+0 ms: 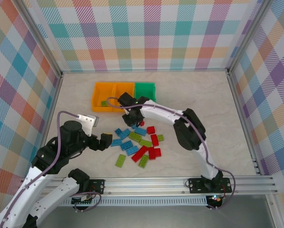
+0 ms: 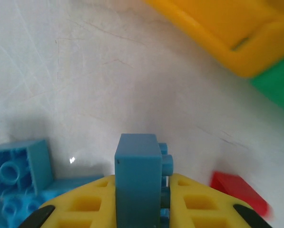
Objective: Sort the legos into containers by color
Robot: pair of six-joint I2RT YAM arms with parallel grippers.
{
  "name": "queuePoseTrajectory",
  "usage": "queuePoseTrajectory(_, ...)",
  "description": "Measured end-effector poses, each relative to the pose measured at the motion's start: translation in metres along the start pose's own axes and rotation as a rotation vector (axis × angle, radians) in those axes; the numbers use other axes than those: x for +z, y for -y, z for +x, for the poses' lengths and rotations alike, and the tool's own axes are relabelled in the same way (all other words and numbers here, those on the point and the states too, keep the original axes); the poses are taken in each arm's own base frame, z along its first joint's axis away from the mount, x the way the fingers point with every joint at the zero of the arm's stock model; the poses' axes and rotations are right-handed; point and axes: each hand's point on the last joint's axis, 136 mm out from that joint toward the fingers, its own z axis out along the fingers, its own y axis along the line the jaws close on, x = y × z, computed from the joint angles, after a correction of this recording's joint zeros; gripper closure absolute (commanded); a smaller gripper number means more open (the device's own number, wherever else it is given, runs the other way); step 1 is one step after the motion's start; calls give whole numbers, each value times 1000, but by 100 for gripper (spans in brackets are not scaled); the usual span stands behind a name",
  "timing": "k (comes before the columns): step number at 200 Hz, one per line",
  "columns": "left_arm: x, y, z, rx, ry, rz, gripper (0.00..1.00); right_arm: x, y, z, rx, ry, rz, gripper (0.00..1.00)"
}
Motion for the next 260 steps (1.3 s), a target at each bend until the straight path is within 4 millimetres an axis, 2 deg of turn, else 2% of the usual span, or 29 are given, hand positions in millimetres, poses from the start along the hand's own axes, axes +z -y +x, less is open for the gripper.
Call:
queuePoseTrajectory(11,1,3,-3,-4,14,13,0,-24,8,-11,16,61,4,80)
queuePoseTrajectory(24,2,6,-7,-18,27,32,0,-56,25,-33,54,164,11,79)
queuePoseTrajectory(38,6,8,-10,-43,35,44,0,-86,53,-58,114,275,26,79)
queuePoseTrajectory(52,11,9,-14,-74,35,44,0,-101,83,-78,172,343,50,79)
queuePoseTrajectory(64,16,7,-16,-107,34,32,0,-100,108,-90,214,370,79,78)
queuePoseTrajectory(81,23,2,-18,-157,28,-4,0,-81,135,-104,262,368,113,76)
queuePoseTrajectory(107,36,-10,-14,-237,-5,-78,0,-37,145,-115,283,322,125,66)
queuePoseTrajectory(122,44,-14,-11,-271,-28,-105,0,-13,142,-114,275,277,128,65)
queuePoseTrajectory(137,51,-17,-7,-304,-55,-128,0,-2,141,-112,272,246,129,65)
queuePoseTrajectory(158,57,-18,-2,-348,-75,-138,0,-6,140,-110,271,231,127,63)
queuePoseTrajectory(186,66,-15,2,-406,-91,-130,0,-24,136,-110,269,247,111,64)
queuePoseTrajectory(198,73,-12,4,-439,-104,-116,0,-37,133,-100,267,249,97,62)
queuePoseTrajectory(217,88,-6,7,-487,-137,-103,0,-70,128,-75,260,256,73,57)
queuePoseTrajectory(244,118,14,19,-489,-218,-104,2,-134,118,-37,249,335,12,43)
queuePoseTrajectory(260,139,30,23,-475,-265,-108,5,-170,109,-4,247,391,-46,38)
